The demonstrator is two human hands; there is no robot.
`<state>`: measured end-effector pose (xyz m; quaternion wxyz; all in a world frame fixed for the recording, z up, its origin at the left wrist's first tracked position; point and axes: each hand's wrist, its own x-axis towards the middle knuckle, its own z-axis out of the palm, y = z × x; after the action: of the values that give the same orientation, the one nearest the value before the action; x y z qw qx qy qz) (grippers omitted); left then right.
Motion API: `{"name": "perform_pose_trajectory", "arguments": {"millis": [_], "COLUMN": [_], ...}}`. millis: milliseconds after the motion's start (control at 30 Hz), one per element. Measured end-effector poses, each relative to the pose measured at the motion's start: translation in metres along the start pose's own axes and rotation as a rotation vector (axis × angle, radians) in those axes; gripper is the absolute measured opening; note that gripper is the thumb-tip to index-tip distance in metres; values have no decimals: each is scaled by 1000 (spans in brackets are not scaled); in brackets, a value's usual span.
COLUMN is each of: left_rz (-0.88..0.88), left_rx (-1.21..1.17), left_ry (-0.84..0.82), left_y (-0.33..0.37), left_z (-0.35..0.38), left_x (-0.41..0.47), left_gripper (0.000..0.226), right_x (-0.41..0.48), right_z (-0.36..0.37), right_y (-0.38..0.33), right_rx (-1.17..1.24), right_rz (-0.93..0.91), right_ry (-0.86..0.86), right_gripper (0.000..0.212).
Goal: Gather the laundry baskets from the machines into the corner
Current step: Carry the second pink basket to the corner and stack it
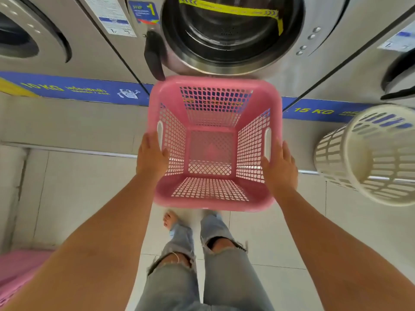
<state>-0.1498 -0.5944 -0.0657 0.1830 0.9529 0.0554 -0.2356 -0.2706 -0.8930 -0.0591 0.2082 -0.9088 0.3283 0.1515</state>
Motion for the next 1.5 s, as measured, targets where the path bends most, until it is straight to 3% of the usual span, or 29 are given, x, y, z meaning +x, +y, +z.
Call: {"name": "perform_pose_trajectory", "arguments": {"millis": [133,267,600,1100,1500], "left_rz": [-62,15,72,-114,-341], "left_rx": [2,-32,-89,-133,-290], "left_ry": [-16,10,186,207,453], "left_y": [-9,-19,-26,-100,-259], "left_z": [7,12,22,-11,-75], "left_x": [19,42,42,-80,-228], "left_gripper": [72,79,67,63,65], "right_x": [30,51,49,-54,-183], "right_z": [7,19,31,10,45], "right_y": [5,12,21,-7,-130], "right_rx": [42,97,231,187,100], "right_rz": [-39,-52,-124,-221,-522], "right_ry": [-7,8,112,2,-4], "right_gripper": [66,63,59,58,58]}}
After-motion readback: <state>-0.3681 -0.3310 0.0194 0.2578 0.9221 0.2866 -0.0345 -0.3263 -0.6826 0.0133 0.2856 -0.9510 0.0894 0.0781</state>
